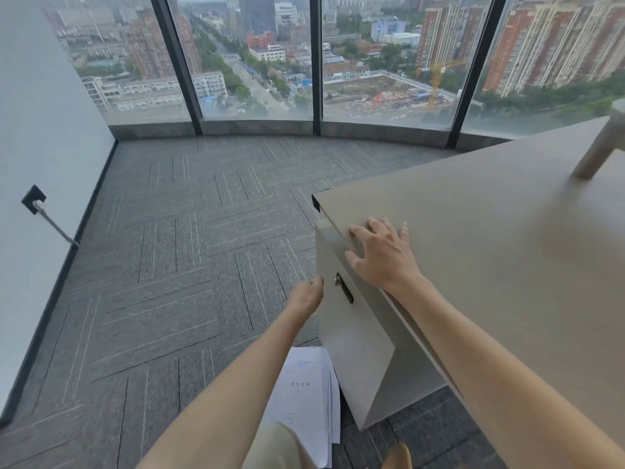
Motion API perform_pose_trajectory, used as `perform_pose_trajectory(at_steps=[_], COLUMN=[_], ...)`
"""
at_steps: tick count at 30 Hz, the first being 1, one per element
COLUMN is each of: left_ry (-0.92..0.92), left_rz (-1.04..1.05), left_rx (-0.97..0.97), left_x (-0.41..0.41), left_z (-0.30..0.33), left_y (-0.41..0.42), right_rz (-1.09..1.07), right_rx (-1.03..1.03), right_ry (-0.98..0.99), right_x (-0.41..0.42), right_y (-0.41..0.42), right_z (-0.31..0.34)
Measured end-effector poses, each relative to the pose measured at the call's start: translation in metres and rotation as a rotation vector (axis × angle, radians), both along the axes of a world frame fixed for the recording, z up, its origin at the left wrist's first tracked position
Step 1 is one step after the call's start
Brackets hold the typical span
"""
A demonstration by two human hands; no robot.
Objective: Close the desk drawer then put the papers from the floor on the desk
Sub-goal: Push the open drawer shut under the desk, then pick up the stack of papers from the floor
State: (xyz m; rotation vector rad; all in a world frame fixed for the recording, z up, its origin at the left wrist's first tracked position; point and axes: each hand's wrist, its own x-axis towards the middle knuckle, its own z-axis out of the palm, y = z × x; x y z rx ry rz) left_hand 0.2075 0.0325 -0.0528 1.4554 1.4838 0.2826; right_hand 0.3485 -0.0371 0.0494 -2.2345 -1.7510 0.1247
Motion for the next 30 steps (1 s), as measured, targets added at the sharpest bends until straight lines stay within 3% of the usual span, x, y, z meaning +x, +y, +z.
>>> perform_pose_trajectory(at_steps=[6,12,19,30], left_ry=[0.146,0.198,0.196,0.17], left_rz=[-0.193,-0.184,-0.163,-0.074], left_rx=[0.259,0.343,0.372,0.329], left_x=[-0.066,-0.13,-0.19,-0.246], left_z=[0.038,0.08,0.105,0.082], left_y=[-0.03,-0.068,-0.122,-0.155], right_rz=[0.025,0.111,0.159,0.209], right_rx=[-0.048,-0.081,-0.143,-0.168], right_ry=[0.041,0.032,0.035,0.063], right_x=[-0.032,-0.105,-0.164,-0.197], right_y=[-0.023,-0.063,-0.112,-0.138], right_z=[0.018,0.037,0.042,0.026])
